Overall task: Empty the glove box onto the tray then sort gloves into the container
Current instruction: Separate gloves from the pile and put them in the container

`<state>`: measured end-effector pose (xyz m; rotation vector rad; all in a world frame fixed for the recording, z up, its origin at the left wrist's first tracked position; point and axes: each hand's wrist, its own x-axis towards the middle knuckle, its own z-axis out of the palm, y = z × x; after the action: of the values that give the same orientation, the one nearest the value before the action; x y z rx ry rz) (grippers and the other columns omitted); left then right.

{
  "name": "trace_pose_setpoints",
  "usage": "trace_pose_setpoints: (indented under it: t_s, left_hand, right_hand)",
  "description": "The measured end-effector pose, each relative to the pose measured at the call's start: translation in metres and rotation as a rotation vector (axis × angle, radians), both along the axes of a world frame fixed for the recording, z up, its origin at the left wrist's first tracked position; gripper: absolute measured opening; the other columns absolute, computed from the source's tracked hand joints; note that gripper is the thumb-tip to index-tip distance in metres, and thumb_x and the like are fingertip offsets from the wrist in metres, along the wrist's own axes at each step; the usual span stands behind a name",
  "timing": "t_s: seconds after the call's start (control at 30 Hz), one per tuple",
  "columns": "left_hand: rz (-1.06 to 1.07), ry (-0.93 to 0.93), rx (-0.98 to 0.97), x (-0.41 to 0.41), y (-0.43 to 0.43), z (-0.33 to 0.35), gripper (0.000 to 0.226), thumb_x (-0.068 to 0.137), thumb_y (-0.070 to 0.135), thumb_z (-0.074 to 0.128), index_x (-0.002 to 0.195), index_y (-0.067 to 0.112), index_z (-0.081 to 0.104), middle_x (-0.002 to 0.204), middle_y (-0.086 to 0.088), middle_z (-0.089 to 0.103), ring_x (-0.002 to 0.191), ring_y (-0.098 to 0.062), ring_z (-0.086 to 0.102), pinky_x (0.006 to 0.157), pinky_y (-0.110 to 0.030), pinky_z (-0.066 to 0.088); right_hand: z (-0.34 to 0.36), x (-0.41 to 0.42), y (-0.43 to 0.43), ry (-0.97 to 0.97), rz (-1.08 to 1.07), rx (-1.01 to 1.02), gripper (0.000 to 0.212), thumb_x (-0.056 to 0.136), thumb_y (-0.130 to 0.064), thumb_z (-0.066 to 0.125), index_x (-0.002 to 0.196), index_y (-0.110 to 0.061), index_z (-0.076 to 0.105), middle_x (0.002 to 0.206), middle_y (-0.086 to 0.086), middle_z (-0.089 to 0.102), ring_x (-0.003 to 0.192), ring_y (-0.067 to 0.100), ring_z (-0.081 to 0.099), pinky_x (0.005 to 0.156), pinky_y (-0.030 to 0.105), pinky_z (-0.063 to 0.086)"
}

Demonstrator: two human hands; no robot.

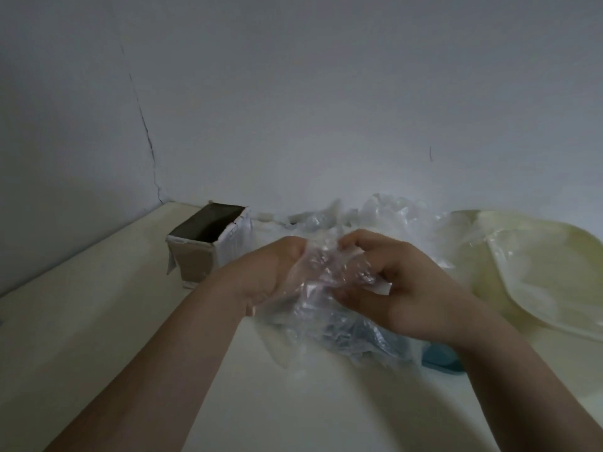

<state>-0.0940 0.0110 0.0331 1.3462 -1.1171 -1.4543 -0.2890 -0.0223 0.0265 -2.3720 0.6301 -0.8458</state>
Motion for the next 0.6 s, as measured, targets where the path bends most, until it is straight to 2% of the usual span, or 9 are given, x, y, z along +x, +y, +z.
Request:
trace_pose_setpoints:
  t_s: [0.13,0.23,0.33,0.37,0.4,0.43,0.47,0.5,0.6]
  left_hand:
    - [0.040,0.137,-0.130,0.008,-0.006,-0.013,0.056,0.099,0.008,0.058,0.048,0.018,0.076,0.058,0.004,0.066,0.050,-0.003,0.062,0.056,-0.015,0.051]
    - [0.112,0.323,-0.122,0.008,-0.016,-0.006,0.034,0.091,0.044,0.065,0.073,0.023,0.085,0.092,-0.001,0.073,0.081,-0.011,0.067,0.091,-0.027,0.048]
    - [0.085,0.266,-0.137,0.013,-0.017,-0.009,0.064,0.069,0.065,0.058,0.100,0.014,0.081,0.110,0.000,0.077,0.101,-0.011,0.072,0.087,-0.022,0.045]
    - [0.046,0.209,-0.147,0.013,-0.015,-0.007,0.073,0.077,0.061,0.057,0.120,0.004,0.072,0.096,-0.003,0.072,0.090,-0.008,0.068,0.084,-0.021,0.044]
    - [0.037,0.129,-0.146,0.015,-0.017,-0.011,0.082,0.084,0.055,0.059,0.139,-0.005,0.057,0.138,-0.022,0.061,0.133,-0.032,0.056,0.117,-0.034,0.036]
    - [0.006,0.053,-0.159,0.016,-0.015,-0.011,0.074,0.091,0.051,0.061,0.140,-0.005,0.056,0.146,-0.021,0.039,0.141,-0.032,0.030,0.116,-0.045,0.008]
    - [-0.011,-0.016,-0.206,0.016,-0.018,-0.014,0.056,0.095,0.045,0.064,0.126,-0.001,0.066,0.101,-0.014,0.076,0.103,-0.022,0.072,0.094,-0.021,0.048]
    - [0.015,0.010,-0.182,0.012,-0.022,-0.012,0.034,0.100,0.038,0.062,0.111,0.007,0.071,0.080,0.001,0.076,0.080,-0.008,0.073,0.079,-0.012,0.052]
    - [0.140,0.179,-0.163,0.023,-0.024,-0.015,0.026,0.107,0.023,0.051,0.108,0.010,0.073,0.084,0.000,0.077,0.074,-0.011,0.072,0.060,-0.020,0.058]
  right_hand:
    - [-0.002,0.001,-0.008,-0.232,-0.220,0.248,0.014,0.087,-0.018,0.081,0.074,-0.020,0.077,0.081,0.005,0.070,0.074,0.020,0.070,0.074,0.045,0.057]
    - [-0.002,0.001,-0.013,-0.457,-0.379,0.535,0.004,0.088,-0.012,0.079,0.086,-0.012,0.082,0.078,0.011,0.075,0.066,0.025,0.068,0.081,0.053,0.061]
    - [-0.002,0.001,-0.015,-0.542,-0.374,0.725,0.006,0.089,-0.011,0.078,0.088,-0.006,0.081,0.072,0.015,0.067,0.064,0.025,0.063,0.079,0.051,0.061]
    - [-0.002,0.001,-0.014,-0.548,-0.357,0.762,0.008,0.089,-0.011,0.077,0.088,-0.004,0.080,0.072,0.014,0.066,0.064,0.025,0.061,0.075,0.046,0.060]
    - [-0.002,0.002,-0.013,-0.541,-0.338,0.782,0.008,0.090,-0.011,0.076,0.089,-0.004,0.080,0.072,0.013,0.065,0.064,0.025,0.060,0.071,0.043,0.058]
    - [-0.003,0.002,-0.013,-0.523,-0.321,0.788,0.009,0.091,-0.011,0.075,0.089,-0.004,0.080,0.072,0.012,0.066,0.065,0.025,0.060,0.070,0.041,0.056]
    - [-0.004,0.003,-0.013,-0.504,-0.313,0.785,0.009,0.091,-0.011,0.075,0.089,-0.004,0.080,0.075,0.013,0.069,0.066,0.025,0.060,0.070,0.040,0.056]
    - [-0.005,0.002,-0.014,-0.488,-0.312,0.771,0.009,0.091,-0.012,0.075,0.090,-0.004,0.080,0.078,0.015,0.070,0.068,0.026,0.061,0.070,0.040,0.056]
    - [-0.008,-0.003,-0.019,-0.406,-0.339,0.663,0.010,0.092,-0.011,0.074,0.089,-0.003,0.079,0.073,0.016,0.069,0.066,0.026,0.061,0.067,0.039,0.057]
